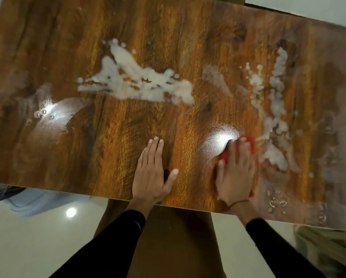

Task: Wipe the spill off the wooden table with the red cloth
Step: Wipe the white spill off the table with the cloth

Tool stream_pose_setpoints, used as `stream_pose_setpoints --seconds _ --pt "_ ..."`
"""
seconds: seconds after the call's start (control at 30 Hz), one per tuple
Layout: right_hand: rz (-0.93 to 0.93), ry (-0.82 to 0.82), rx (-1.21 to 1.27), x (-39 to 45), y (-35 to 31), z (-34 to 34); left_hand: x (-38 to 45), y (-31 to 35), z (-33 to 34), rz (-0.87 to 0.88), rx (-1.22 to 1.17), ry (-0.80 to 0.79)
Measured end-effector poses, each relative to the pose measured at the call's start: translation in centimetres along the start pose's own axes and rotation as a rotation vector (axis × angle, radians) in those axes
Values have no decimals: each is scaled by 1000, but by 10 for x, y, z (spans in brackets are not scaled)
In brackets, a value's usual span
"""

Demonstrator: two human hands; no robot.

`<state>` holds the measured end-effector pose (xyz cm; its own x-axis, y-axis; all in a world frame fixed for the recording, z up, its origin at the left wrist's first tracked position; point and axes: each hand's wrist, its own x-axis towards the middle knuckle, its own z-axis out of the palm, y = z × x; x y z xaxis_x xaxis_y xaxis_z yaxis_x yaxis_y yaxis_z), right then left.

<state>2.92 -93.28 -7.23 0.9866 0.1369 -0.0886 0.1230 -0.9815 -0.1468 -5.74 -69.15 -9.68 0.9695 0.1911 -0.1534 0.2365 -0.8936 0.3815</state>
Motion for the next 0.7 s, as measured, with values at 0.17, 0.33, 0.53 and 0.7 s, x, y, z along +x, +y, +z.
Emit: stream_pose_setpoints --seconds 0.17,0.33,0.53,0.7 --pt "-572 -114 -68 -5 -51 14 1 0 2 3 0 32" --pt "-482 -65 -30 66 -46 7 1 0 6 -2 -8 57" --pt "3 35 14 87 71 -15 0 2 2 -3 11 51" --pt "130 39 -12 6 104 -19 -4 13 -5 116 24 20"
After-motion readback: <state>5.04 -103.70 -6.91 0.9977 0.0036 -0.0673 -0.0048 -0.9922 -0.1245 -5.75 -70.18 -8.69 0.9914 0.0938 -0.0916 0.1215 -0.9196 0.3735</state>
